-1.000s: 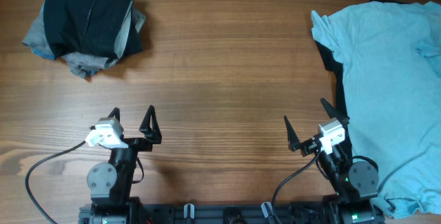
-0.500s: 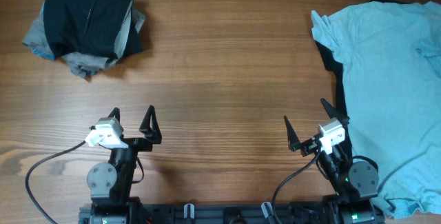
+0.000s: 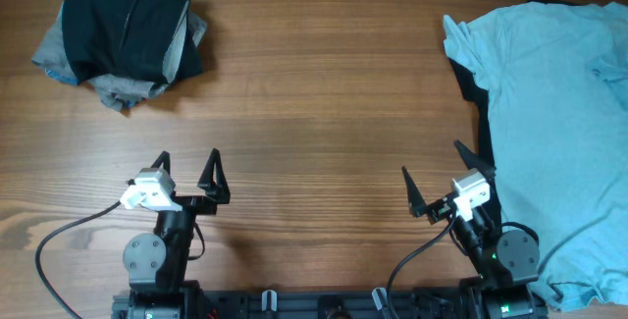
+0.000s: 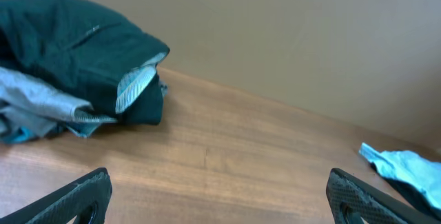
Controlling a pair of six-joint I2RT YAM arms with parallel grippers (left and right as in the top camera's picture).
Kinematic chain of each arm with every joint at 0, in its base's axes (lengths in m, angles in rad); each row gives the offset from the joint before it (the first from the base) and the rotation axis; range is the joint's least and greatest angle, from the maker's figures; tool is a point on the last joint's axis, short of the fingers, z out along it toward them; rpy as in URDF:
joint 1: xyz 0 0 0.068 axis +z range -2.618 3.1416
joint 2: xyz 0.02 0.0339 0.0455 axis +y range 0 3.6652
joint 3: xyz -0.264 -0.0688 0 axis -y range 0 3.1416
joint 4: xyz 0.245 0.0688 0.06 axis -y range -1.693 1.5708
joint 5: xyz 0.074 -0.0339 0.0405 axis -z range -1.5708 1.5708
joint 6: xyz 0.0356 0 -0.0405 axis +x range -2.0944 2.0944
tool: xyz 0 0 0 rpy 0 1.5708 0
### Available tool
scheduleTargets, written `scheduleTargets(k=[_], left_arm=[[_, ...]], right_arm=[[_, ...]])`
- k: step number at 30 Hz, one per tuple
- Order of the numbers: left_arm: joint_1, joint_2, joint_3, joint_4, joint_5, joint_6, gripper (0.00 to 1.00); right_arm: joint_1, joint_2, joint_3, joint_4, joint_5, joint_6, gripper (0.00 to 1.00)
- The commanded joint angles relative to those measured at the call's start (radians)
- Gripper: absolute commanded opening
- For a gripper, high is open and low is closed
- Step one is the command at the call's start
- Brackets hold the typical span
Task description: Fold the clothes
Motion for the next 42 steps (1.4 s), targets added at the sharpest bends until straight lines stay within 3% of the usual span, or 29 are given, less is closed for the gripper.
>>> scheduleTargets(k=[1,5,11,17,20,23,26,28,31,33,35,38,42], left_arm=[[-0.001,-0.007,-0.007,0.007,0.032,-0.007,1.0],[-0.001,-0.006,0.023,0.169,0.016,-0.024,1.0],[-0.001,0.15,0.275,0.03,-0.021,0.006,1.0],[-0.001,0.572,0.686,-0.286,-0.021,0.006,1.0],[-0.001,0.853,0.985,-0.5,-0.02,0.005,1.0],[-0.001,1.012,1.16,-0.595,0.035,0.005,1.0],[-0.001,1.084,1.196,-0.597,0.062,0.004,1.0],[-0.001,1.113,1.196,-0.602,0.098,0.002,1.0],[-0.002,1.141,1.196,-0.641,0.114,0.002,1.0],[-0.006,1.159,1.196,-0.68,0.115,0.002,1.0],[-0.006,1.169,1.196,-0.711,0.115,0.002,1.0],[-0.006,1.176,1.196,-0.739,0.115,0.002,1.0],[-0.006,1.176,1.196,-0.753,0.115,0.002,1.0]], right_arm=[[-0.004,-0.005,0.0,0.02,-0.139,0.123,1.0],[-0.004,-0.004,0.018,0.007,-0.14,0.418,1.0],[-0.004,0.116,0.206,-0.08,-0.113,0.362,1.0],[-0.004,0.555,0.564,-0.367,-0.074,0.36,1.0],[-0.004,0.912,0.88,-0.599,-0.074,0.286,1.0],[-0.004,1.176,1.174,-0.824,-0.087,0.233,1.0],[-0.004,1.348,1.342,-0.911,-0.089,0.244,1.0],[-0.011,1.429,1.391,-0.887,-0.056,0.224,1.0],[-0.06,1.526,1.404,-0.802,0.127,0.348,1.0],[-0.122,1.612,1.404,-0.732,0.248,0.437,0.92],[-0.178,1.69,1.404,-0.654,0.229,0.453,0.87],[-0.242,1.828,1.404,-0.508,0.159,0.449,0.86],[-0.268,1.969,1.404,-0.433,0.138,0.429,0.82]])
